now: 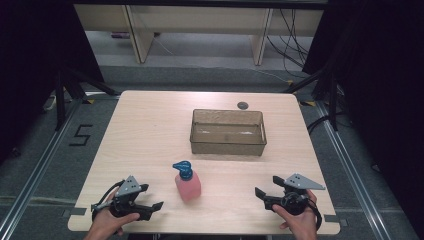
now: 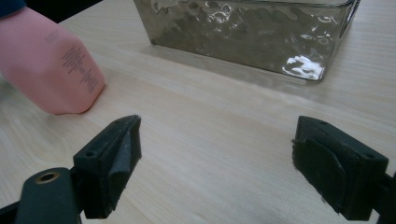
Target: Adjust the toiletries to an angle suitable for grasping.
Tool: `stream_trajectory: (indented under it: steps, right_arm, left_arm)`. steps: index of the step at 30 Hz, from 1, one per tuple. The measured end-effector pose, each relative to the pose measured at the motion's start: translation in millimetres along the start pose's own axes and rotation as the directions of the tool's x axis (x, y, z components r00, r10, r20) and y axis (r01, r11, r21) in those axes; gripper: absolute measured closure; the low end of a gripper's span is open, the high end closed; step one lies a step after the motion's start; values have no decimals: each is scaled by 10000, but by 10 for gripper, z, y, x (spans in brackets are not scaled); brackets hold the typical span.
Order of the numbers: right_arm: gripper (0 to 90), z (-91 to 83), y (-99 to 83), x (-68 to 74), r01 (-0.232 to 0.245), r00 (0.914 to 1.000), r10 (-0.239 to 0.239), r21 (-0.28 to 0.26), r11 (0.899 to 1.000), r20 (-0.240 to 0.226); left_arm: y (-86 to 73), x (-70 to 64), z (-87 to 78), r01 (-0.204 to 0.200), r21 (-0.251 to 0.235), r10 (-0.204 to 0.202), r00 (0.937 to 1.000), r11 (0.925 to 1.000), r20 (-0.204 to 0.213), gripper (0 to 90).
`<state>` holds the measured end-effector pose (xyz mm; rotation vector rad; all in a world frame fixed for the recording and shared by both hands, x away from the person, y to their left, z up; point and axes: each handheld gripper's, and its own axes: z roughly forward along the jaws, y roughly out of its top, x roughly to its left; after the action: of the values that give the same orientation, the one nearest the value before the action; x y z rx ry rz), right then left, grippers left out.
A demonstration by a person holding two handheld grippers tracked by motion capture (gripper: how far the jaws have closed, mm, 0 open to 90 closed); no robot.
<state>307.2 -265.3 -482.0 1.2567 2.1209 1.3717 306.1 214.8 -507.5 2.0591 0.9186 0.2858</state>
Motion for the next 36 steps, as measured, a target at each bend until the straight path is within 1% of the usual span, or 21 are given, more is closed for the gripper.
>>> stream_trajectory:
  steps: [4,6,7,8,12,14,15,16,17,18,19,20,21,22,26,28,29,31,33,34,36]
  right_arm:
    - [163,-4,5,-3,51,10000,-51,5,10000,55]
    - [163,-11,10,36,-374,9992,374,-5,9993,-116]
    - [163,-12,16,22,-112,9999,112,-109,9999,-30]
    - [163,-18,23,10,125,9999,-126,-160,9998,-41]
    - [162,-8,40,30,68,9997,-75,-264,9996,-245]
    - [162,6,51,39,141,9996,-153,-537,9985,-217]
    - [162,-6,56,78,-279,9989,265,-379,9989,-381]
    - [161,-8,69,58,203,9994,-217,-537,9983,-253]
    - [161,10,69,89,-99,9994,81,-526,9986,-350]
    - [161,-1,84,88,169,9992,-186,-475,9987,-348]
    - [161,6,89,114,-8,9989,-11,-434,9991,-458]
    - [161,17,100,119,162,9985,-186,-482,9987,-515]
    - [162,17,104,149,-9,9987,-16,-482,9988,-516]
    - [162,23,116,149,178,9976,-220,-629,9979,-659]
    - [164,40,167,210,332,9960,-394,-763,9965,-805]
    - [165,43,180,226,288,9953,-357,-767,9966,-901]
    - [165,60,211,264,335,9940,-419,-833,9960,-1014]
    - [165,90,236,272,598,9921,-698,-965,9935,-1038]
    - [165,95,255,313,479,9922,-569,-816,9955,-1109]
    - [168,108,267,310,757,9899,-859,-915,9929,-1127]
    - [170,112,283,349,569,9897,-665,-778,9953,-1268]
  left_arm:
    - [0,-2,-3,7,-20,-7,10000,10000,76,148]
    - [1,-10,4,74,-134,-73,9999,9999,91,148]
    - [1,-11,5,89,-156,-87,9999,9998,108,148]
    - [4,9,1,-133,1,133,9999,9999,26,148]
    - [1,-16,14,137,-257,-134,9998,9996,143,148]
    - [1,-17,14,139,-269,-135,9998,9995,154,148]
    - [1,-18,14,138,-273,-134,9998,9995,167,148]
    - [1,-18,14,133,-281,-129,9998,9995,172,148]
    - [1,-18,14,148,-282,-143,9998,9995,170,148]
    - [1,-18,15,138,-272,-133,9998,9995,170,148]
    - [1,-18,15,138,-272,-133,9998,9995,170,148]
    - [1,-18,16,121,-275,-117,9998,9995,167,148]
    - [0,-20,14,142,-279,-137,9998,9995,167,148]
    - [0,-19,14,150,-300,-145,9997,9994,175,148]
    - [0,-15,21,143,-288,-138,9997,9995,180,148]
    - [0,-10,19,92,-251,-87,9998,9996,174,148]
    - [4,11,4,-150,-48,150,9999,9999,61,148]
    - [2,-4,7,40,-199,-37,9999,9998,142,148]
    - [2,-6,8,43,-205,-40,9999,9998,154,148]
    - [2,-16,16,155,-311,-150,9997,9994,185,148]
    - [4,-17,20,131,-316,-124,9997,9994,209,148]
